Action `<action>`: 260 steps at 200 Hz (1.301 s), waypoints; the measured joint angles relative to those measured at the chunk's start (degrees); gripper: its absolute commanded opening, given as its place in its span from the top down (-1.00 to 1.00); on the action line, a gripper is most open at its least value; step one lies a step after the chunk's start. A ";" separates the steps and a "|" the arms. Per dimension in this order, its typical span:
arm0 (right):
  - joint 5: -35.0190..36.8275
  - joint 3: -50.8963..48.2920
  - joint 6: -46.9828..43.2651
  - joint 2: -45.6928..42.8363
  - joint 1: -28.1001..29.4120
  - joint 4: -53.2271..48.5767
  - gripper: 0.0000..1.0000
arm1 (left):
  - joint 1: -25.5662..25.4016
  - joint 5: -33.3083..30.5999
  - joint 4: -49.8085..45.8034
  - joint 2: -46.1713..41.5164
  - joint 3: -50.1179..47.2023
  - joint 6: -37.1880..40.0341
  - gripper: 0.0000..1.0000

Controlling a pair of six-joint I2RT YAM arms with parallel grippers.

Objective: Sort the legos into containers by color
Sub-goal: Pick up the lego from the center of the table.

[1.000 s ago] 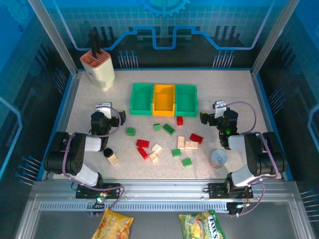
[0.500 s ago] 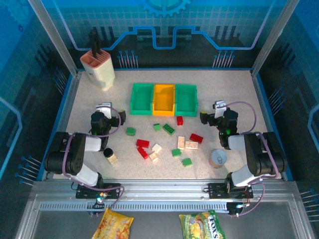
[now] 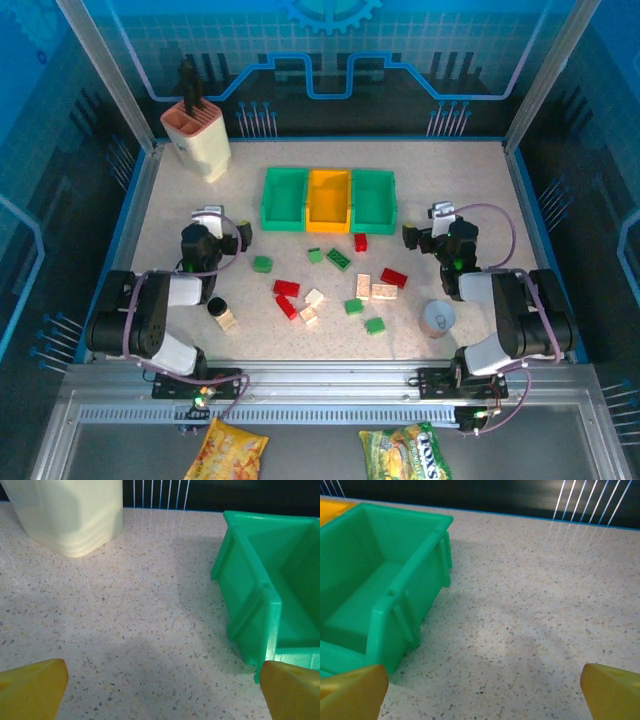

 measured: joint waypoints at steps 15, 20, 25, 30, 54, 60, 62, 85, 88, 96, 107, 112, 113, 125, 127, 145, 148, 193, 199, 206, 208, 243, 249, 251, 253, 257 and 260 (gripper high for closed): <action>0.42 0.00 0.00 -1.86 0.09 -0.87 -0.99 | -0.26 -0.20 -2.14 -2.47 0.15 0.00 -0.98; 0.55 0.00 0.00 -2.45 0.13 -1.38 -0.99 | -0.35 -0.22 -2.93 -3.19 0.31 0.02 -0.98; 0.72 0.00 0.00 -3.08 0.15 -1.86 -0.99 | -0.46 -0.26 -3.91 -4.02 0.57 0.02 -0.99; 0.94 0.00 0.00 -3.67 0.17 -2.43 -0.99 | -0.61 -0.46 -5.03 -4.87 0.87 0.00 -0.99; 2.14 1.29 0.00 -6.45 0.79 -8.31 -0.99 | -1.27 -1.53 -10.60 -8.70 2.73 -0.13 -0.99; 2.54 1.97 -0.02 -7.02 1.03 -10.25 -0.99 | -1.44 -1.88 -12.07 -9.66 3.23 -0.17 -0.99; 2.54 2.16 0.00 -7.17 1.07 -10.71 -0.99 | -1.46 -1.97 -12.46 -9.90 3.41 -0.20 -0.99; 3.17 5.29 0.00 -9.53 1.75 -18.80 -0.99 | -1.79 -2.38 -20.31 -12.98 6.67 -1.84 -0.99; 3.23 5.68 0.02 -9.81 1.84 -19.91 -0.99 | -1.79 -2.38 -21.44 -13.20 7.19 -2.01 -0.99; 3.41 6.75 0.04 -10.73 2.12 -23.15 -0.99 | -1.79 -2.38 -25.53 -13.86 9.25 -3.06 -0.98; 3.58 8.26 0.28 -11.89 2.47 -27.85 -0.99 | -1.79 -2.34 -30.56 -14.47 12.02 -4.44 -0.99; 3.58 8.87 0.48 -12.37 2.64 -29.77 -0.99 | -1.79 -2.34 -32.98 -14.82 13.35 -4.94 -0.99; 3.61 9.01 0.50 -12.46 2.67 -30.10 -0.99 | -1.79 -2.32 -33.35 -14.88 13.55 -5.05 -0.99; 3.91 10.60 1.20 -13.49 3.19 -35.15 -0.99 | -1.79 -2.34 -38.77 -15.76 16.26 -6.71 -0.99; 4.02 10.80 1.40 -13.60 3.26 -35.80 -0.99 | -1.79 -2.34 -39.52 -15.89 16.61 -7.04 -0.98; 4.50 12.50 3.32 -14.69 4.07 -41.81 -0.99 | -1.77 -2.36 -48.13 -16.79 20.61 -9.81 -0.98; 4.68 12.85 3.89 -14.93 4.26 -43.04 -0.98 | -1.77 -2.34 -49.64 -16.83 21.38 -10.36 -0.99; 6.19 17.92 9.90 -16.33 7.74 -56.39 -0.91 | -1.77 0.68 -71.19 -16.90 32.15 -13.79 -0.99; 6.34 18.82 10.71 -16.33 8.33 -58.07 -0.89 | -1.77 1.38 -73.59 -16.90 33.51 -13.79 -0.99; 6.38 19.63 11.50 -16.37 8.96 -59.65 -0.87 | -1.77 2.03 -75.84 -16.90 34.86 -13.77 -0.99; 6.38 19.91 11.74 -16.37 9.18 -60.19 -0.86 | -1.77 2.27 -76.59 -16.90 35.30 -13.77 -0.99; 6.36 23.89 15.65 -16.26 13.11 -68.63 -0.82 | -1.77 4.55 -82.55 -17.73 37.62 -13.53 -0.98; 6.34 24.48 16.31 -16.06 13.77 -69.85 -0.80 | -1.77 4.81 -82.77 -17.88 37.53 -13.49 -0.98; 6.32 24.79 16.63 -16.00 14.03 -70.38 -0.79 | -1.77 4.92 -82.77 -17.97 37.46 -13.44 -0.99; 6.29 25.05 16.83 -15.89 14.23 -70.86 -0.79 | -1.77 4.98 -82.77 -17.99 37.40 -13.35 -0.99; 6.29 25.66 17.29 -15.63 14.58 -72.02 -0.77 | -1.77 5.03 -82.73 -18.10 37.27 -13.31 -0.99; 6.19 26.14 17.51 -15.34 14.93 -72.78 -0.75 | -1.77 5.07 -82.68 -18.16 37.11 -13.25 -0.99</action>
